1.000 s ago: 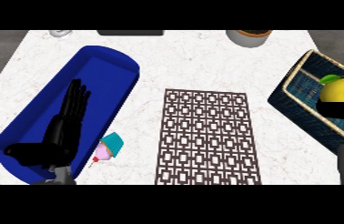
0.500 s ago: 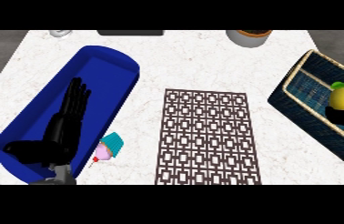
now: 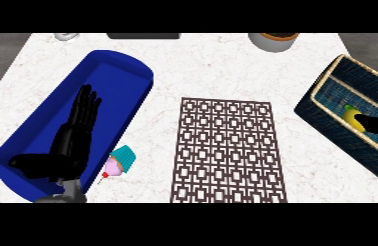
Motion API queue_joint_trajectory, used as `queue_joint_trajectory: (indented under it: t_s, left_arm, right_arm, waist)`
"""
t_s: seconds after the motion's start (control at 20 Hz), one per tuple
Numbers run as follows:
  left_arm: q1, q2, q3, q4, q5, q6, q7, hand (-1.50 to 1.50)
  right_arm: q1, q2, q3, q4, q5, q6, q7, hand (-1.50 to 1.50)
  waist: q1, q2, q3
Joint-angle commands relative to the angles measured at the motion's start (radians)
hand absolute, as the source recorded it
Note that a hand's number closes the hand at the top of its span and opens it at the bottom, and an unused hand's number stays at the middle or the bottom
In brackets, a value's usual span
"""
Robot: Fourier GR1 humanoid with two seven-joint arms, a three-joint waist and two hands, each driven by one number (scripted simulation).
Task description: Pick the lemon from the placemat and place it in the basket
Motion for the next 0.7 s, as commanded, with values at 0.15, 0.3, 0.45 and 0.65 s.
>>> queue_joint_trajectory:
  t_s: [0.15,0.3,0.45,0.65]
  left_arm:
    - [-0.027,-0.019,-0.011,0.032,-0.032,0.028,0.008,0.0]
    - [0.034,0.008,0.019,-0.001,0.02,-0.026,-0.016,0.0]
    - [0.038,-0.008,0.015,0.016,0.003,-0.014,-0.051,0.0]
    - [0.109,-0.024,-0.031,-0.077,-0.029,0.007,-0.015,0.0]
  right_arm:
    - [0.006,-0.035,-0.017,-0.116,0.031,-0.075,-0.016,-1.5]
    - [0.037,-0.04,-0.039,-0.202,0.034,-0.093,-0.01,-1.5]
    - [0.068,-0.01,-0.032,-0.259,0.111,-0.067,0.083,-1.5]
    - [0.147,-0.046,-0.125,-0.424,0.063,0.006,0.125,-1.5]
  waist:
    - [-0.006,-0.001,-0.001]
    - [-0.004,-0.003,-0.001]
    - [-0.003,-0.001,-0.001]
    - [-0.008,-0.005,-0.001]
